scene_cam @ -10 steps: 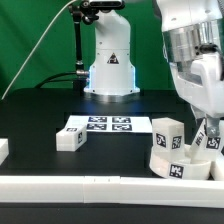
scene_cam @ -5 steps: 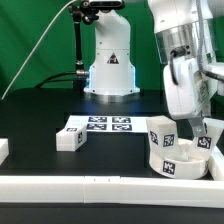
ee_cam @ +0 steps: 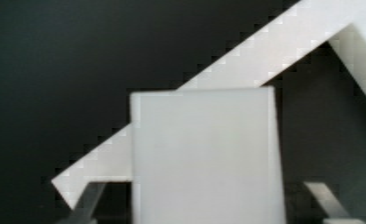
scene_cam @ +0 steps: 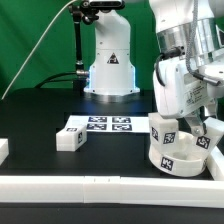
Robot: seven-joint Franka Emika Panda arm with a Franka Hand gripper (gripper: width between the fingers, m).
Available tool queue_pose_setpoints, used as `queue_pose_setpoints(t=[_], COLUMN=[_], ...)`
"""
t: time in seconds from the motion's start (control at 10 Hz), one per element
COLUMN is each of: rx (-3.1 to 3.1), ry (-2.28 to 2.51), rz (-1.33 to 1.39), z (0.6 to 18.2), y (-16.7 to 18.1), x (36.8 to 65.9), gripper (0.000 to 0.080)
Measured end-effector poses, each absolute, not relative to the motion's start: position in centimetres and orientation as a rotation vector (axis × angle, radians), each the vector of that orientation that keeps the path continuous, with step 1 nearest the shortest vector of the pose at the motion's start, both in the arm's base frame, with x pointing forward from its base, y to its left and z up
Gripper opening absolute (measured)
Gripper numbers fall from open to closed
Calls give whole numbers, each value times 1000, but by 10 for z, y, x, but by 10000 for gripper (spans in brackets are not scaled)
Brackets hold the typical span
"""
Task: Assemble stool
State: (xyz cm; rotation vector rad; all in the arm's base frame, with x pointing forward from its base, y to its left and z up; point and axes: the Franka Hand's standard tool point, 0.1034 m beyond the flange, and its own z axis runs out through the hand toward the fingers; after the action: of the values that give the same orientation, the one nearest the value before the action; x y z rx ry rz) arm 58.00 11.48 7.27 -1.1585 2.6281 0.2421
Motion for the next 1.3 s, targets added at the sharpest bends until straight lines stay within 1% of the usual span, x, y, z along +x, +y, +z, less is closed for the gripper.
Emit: queue_pose_setpoints(t=[0.3, 0.4, 0.5, 0.6, 0.7, 0.9, 1.3], rx=[-1127, -1153, -1269, -1388, -1459, -1492, -1544], ry=[2632, 2620, 2565, 2487, 2436, 2393, 2369], rz=[258, 255, 278, 270, 268, 263, 256], z=[72, 72, 78, 84, 90, 102, 100], y=[117, 117, 118, 113, 105, 97, 97], x=[579, 579, 578, 580, 581, 585, 584], gripper=[343, 523, 609, 609, 641, 647, 649])
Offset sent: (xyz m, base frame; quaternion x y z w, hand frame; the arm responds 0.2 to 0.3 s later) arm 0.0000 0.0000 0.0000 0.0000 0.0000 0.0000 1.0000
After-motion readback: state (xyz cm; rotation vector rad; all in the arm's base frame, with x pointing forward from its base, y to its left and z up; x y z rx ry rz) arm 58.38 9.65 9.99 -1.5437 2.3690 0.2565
